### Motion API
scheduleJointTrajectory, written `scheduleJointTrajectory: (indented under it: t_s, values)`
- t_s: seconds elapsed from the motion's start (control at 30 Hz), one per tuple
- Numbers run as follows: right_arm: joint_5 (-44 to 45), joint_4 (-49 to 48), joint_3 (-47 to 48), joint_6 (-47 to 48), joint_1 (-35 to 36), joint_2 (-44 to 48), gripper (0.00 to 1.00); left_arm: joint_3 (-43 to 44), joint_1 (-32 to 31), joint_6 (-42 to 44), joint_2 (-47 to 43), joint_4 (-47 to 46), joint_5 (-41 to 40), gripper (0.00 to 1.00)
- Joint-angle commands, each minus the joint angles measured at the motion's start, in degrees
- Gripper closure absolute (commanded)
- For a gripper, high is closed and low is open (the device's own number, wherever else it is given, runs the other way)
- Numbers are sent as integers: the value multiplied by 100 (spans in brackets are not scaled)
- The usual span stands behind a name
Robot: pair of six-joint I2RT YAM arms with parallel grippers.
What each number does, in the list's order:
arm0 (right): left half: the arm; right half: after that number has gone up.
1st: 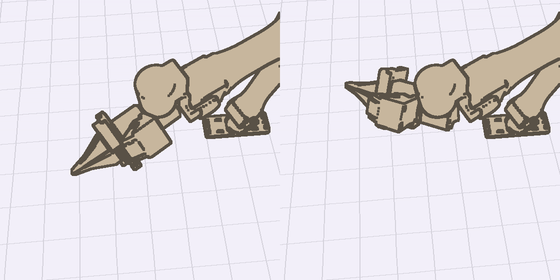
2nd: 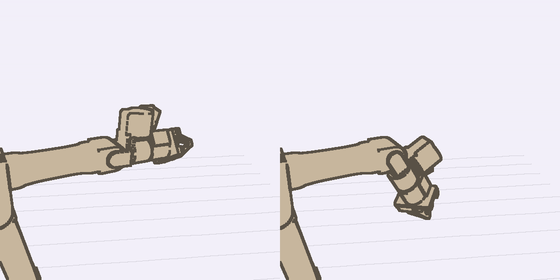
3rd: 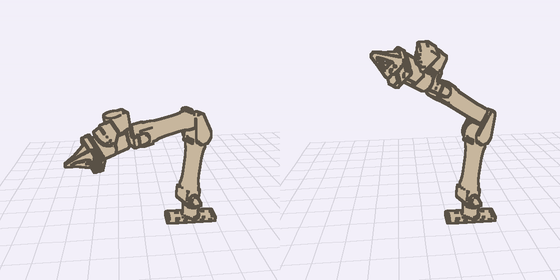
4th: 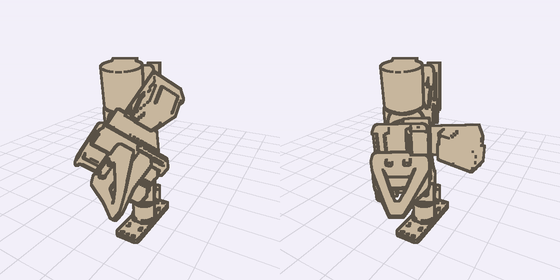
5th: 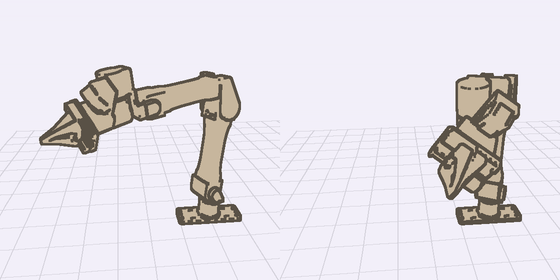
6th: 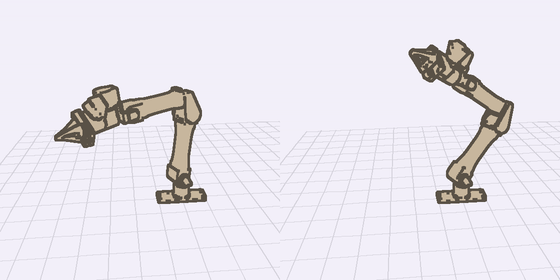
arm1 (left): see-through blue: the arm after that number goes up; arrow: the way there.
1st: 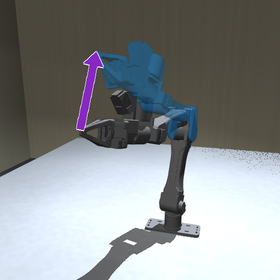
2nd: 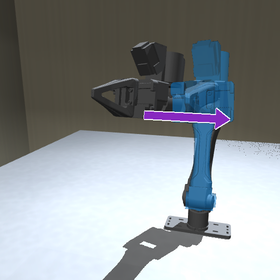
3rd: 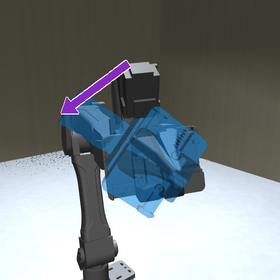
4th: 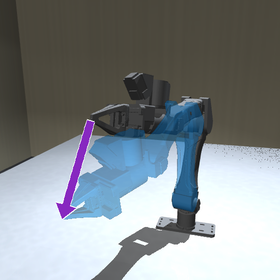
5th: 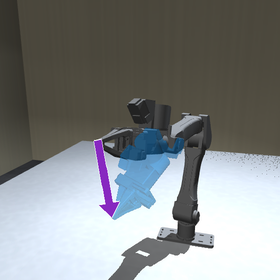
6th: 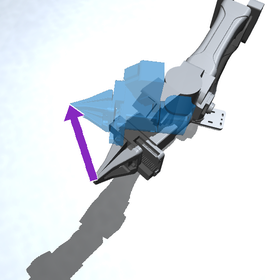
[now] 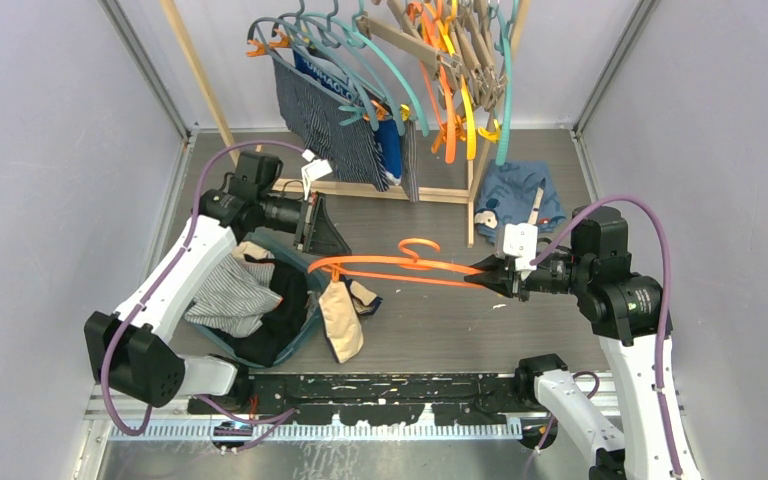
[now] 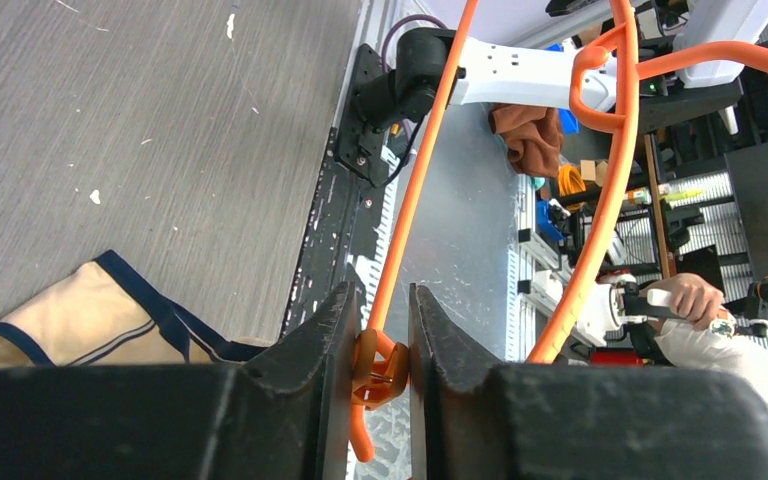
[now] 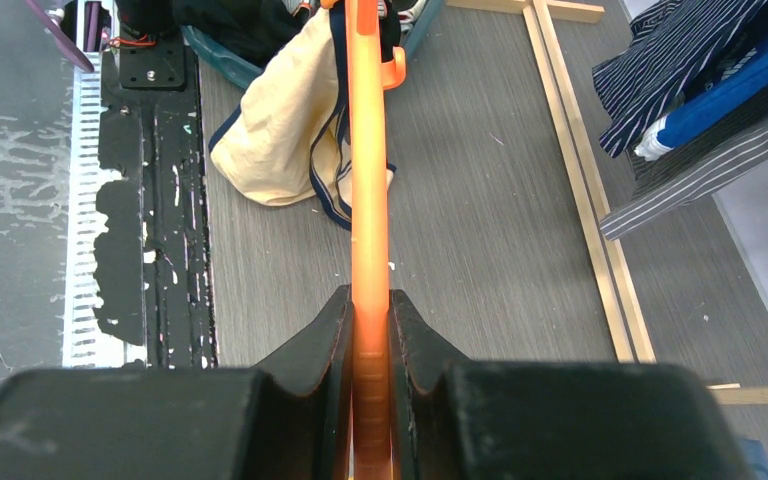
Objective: Remove the underwear clipped to the hanger
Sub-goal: Remove the underwear from the hanger.
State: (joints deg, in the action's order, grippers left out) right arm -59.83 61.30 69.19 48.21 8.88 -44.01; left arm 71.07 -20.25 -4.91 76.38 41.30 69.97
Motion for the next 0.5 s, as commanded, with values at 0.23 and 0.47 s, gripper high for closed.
scheduleJointTrajectory:
  t_s: [0.23, 0.47]
  values:
    - [-209, -420, 168, -103, -47, -74, 99, -228, -151, 250, -317, -358, -256, 96]
    - [-217, -613, 172, -323, -79, -117, 99, -288, -181, 333, -557, -347, -154, 95]
